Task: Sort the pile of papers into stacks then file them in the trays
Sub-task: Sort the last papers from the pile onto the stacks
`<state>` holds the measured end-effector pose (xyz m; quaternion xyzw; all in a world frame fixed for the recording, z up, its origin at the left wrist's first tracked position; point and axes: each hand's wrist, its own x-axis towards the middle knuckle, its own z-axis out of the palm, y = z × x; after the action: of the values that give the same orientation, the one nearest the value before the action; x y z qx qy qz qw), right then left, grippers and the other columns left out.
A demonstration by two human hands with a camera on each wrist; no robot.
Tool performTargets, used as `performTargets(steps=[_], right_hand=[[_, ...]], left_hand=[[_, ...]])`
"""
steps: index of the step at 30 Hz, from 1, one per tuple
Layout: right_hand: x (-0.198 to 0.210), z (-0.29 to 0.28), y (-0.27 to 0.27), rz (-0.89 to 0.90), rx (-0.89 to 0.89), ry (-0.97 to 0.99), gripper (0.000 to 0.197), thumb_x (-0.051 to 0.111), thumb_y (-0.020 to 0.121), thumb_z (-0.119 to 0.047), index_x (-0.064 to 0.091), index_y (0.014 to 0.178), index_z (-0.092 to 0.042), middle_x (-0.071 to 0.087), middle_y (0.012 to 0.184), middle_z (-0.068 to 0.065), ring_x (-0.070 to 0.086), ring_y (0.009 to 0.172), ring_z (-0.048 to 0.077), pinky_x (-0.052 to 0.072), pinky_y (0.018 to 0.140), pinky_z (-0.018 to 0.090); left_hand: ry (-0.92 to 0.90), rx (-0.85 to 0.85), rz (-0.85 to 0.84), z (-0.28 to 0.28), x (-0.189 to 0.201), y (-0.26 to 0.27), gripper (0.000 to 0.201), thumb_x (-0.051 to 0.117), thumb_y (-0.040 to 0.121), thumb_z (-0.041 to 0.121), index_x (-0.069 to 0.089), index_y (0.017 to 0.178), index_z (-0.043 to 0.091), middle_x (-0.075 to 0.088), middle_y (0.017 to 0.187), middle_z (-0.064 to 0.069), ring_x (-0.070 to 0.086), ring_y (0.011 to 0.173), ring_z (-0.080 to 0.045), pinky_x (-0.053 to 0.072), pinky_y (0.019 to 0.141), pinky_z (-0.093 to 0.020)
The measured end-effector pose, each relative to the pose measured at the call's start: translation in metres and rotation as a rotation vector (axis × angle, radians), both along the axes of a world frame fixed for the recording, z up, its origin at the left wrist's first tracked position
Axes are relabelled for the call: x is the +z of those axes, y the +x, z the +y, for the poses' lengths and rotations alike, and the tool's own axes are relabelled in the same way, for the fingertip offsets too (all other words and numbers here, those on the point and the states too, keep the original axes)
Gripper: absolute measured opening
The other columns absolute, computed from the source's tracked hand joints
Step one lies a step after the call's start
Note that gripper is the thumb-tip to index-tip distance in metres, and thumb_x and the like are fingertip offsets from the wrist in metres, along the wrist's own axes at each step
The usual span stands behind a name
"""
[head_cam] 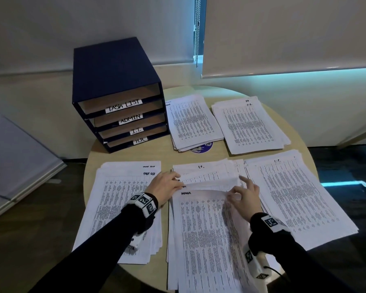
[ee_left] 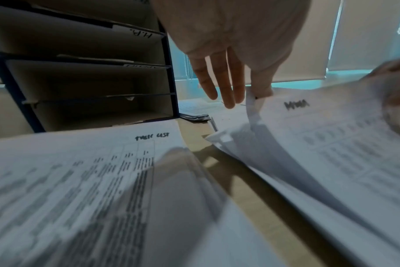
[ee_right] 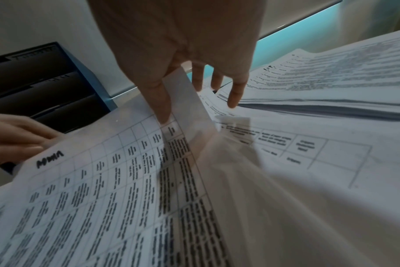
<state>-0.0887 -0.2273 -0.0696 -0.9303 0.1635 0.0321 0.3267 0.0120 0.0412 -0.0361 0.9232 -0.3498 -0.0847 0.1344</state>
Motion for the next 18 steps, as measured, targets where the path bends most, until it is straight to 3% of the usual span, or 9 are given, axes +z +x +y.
performTargets(steps=[2, 5, 7, 9, 11, 13, 16, 18], right_hand=[[0.000, -0.003, 0.001, -0.010, 0.036, 0.017, 0.008, 0.073, 0.080, -0.021, 0.067, 0.075, -0.022, 0.032, 0.149, -0.002, 0.018, 0.134, 0.027, 0.025, 0.107, 0.042], [0.005, -0.003, 0.001, 0.013, 0.113, 0.006, 0.019, 0.073, 0.080, -0.023, 0.059, 0.069, -0.029, 0.047, 0.136, -0.009, 0.028, 0.129, 0.026, 0.031, 0.101, 0.040], [0.009, 0.000, 0.000, 0.020, 0.147, 0.023, 0.019, 0.070, 0.081, -0.020, 0.058, 0.069, -0.027, 0.062, 0.108, -0.010, 0.043, 0.113, 0.026, 0.036, 0.086, 0.033], [0.013, 0.002, -0.002, 0.041, 0.175, 0.086, 0.019, 0.070, 0.081, -0.015, 0.058, 0.070, -0.025, 0.060, 0.084, -0.013, 0.050, 0.096, 0.023, 0.034, 0.074, 0.028], [0.015, 0.003, -0.005, 0.044, 0.167, 0.172, 0.026, 0.071, 0.081, -0.011, 0.057, 0.066, -0.028, 0.058, 0.078, -0.012, 0.054, 0.085, 0.018, 0.035, 0.068, 0.021], [0.019, 0.005, -0.006, 0.021, 0.126, 0.255, 0.029, 0.070, 0.081, -0.007, 0.057, 0.065, -0.027, 0.058, 0.077, -0.007, 0.056, 0.077, 0.014, 0.035, 0.062, 0.009], [0.024, 0.007, -0.006, -0.047, 0.054, 0.349, 0.021, 0.067, 0.082, -0.001, 0.057, 0.076, -0.019, 0.058, 0.072, -0.006, 0.054, 0.066, 0.004, 0.036, 0.057, 0.009], [0.027, 0.010, -0.007, -0.078, -0.028, 0.368, 0.027, 0.068, 0.080, 0.000, 0.049, 0.094, -0.014, 0.054, 0.071, 0.000, 0.051, 0.061, 0.010, 0.038, 0.053, 0.012]], left_hand=[[-0.142, 0.032, 0.088, 0.006, -0.002, -0.006, 0.024, 0.060, 0.092, 0.031, 0.073, 0.110, 0.021, 0.055, 0.127, 0.004, 0.055, 0.107, -0.011, 0.043, 0.098, -0.029], [-0.142, 0.038, 0.281, 0.011, -0.003, -0.012, 0.022, 0.064, 0.088, 0.037, 0.075, 0.099, 0.022, 0.045, 0.129, 0.009, 0.049, 0.110, 0.000, 0.040, 0.095, -0.021], [-0.115, 0.076, 0.359, 0.010, -0.003, -0.011, 0.024, 0.060, 0.091, 0.039, 0.074, 0.097, 0.019, 0.042, 0.128, 0.009, 0.047, 0.112, -0.001, 0.037, 0.095, -0.021], [-0.154, 0.228, 0.436, 0.006, -0.004, -0.007, 0.033, 0.049, 0.098, 0.039, 0.071, 0.096, 0.014, 0.045, 0.124, 0.008, 0.051, 0.103, -0.005, 0.041, 0.091, -0.026], [-0.222, 0.414, 0.465, 0.002, -0.009, -0.002, 0.032, 0.046, 0.100, 0.032, 0.068, 0.090, 0.010, 0.052, 0.113, 0.004, 0.054, 0.083, -0.007, 0.046, 0.078, -0.027], [-0.192, 0.470, 0.424, -0.002, -0.014, 0.004, 0.021, 0.054, 0.097, 0.025, 0.065, 0.085, 0.011, 0.059, 0.101, 0.000, 0.058, 0.079, -0.012, 0.050, 0.072, -0.028], [-0.127, 0.422, 0.425, -0.004, -0.012, 0.009, 0.011, 0.069, 0.085, 0.019, 0.059, 0.080, 0.019, 0.062, 0.089, 0.004, 0.060, 0.084, -0.016, 0.050, 0.077, -0.029], [-0.109, 0.381, 0.420, -0.006, -0.009, 0.012, 0.019, 0.074, 0.080, 0.017, 0.055, 0.083, 0.021, 0.062, 0.083, 0.005, 0.059, 0.079, -0.015, 0.050, 0.075, -0.030]])
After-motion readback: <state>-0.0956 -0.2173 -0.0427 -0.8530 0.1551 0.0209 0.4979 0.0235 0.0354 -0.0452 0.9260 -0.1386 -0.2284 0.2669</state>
